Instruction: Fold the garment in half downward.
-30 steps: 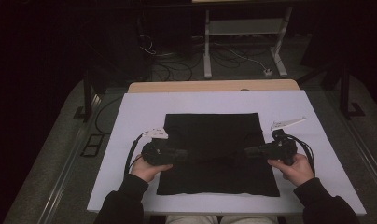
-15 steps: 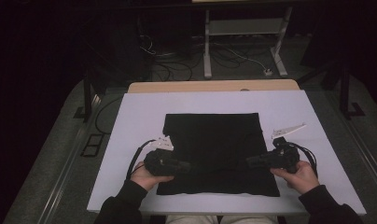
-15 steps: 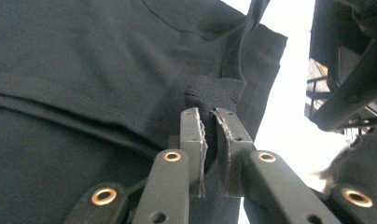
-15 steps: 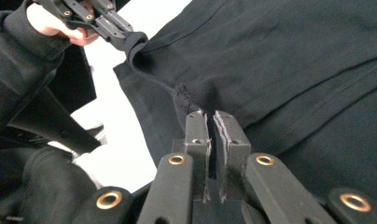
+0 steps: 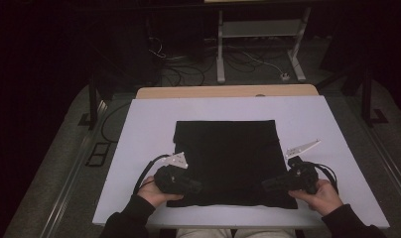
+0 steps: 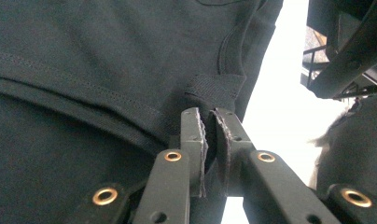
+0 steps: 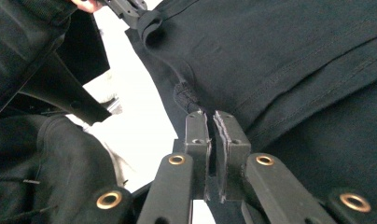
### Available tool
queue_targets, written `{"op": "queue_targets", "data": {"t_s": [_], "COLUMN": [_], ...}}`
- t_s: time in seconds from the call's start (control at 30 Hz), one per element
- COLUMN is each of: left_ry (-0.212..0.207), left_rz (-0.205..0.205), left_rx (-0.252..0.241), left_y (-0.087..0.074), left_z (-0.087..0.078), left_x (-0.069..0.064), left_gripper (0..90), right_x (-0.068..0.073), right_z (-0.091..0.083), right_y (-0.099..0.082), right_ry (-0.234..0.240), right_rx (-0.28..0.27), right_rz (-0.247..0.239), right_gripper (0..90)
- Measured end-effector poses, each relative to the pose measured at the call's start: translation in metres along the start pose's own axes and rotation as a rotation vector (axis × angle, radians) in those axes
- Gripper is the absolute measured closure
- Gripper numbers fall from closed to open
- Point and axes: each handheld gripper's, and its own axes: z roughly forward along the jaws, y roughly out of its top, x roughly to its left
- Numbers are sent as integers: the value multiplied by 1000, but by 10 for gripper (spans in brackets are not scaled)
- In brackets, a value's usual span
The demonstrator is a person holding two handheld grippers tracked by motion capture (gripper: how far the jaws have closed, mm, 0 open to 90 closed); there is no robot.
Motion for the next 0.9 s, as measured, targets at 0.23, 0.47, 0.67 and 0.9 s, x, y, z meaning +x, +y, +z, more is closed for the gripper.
{"op": "queue_targets", "data": {"t_s": [0.23, 0.47, 0.67, 0.9], "left_ry": [-6, -13, -17, -12], "left_rz": [9, 14, 28, 51], "left_rx": [21, 39, 73, 122], "left_y": [-3, -6, -7, -7], "left_z": [1, 3, 5, 9], "left_x": [0, -1, -1, -3], "left_gripper": [810, 810, 808, 723], "right_x": [3, 5, 8, 7], "right_z": [2, 5, 8, 11], "right_y": [-5, -7, -9, -11], "right_ry": [14, 25, 30, 34], "right_rx": [31, 65, 88, 112], "right_rz": [2, -3, -10, 12], "right_gripper": [830, 830, 829, 784]}}
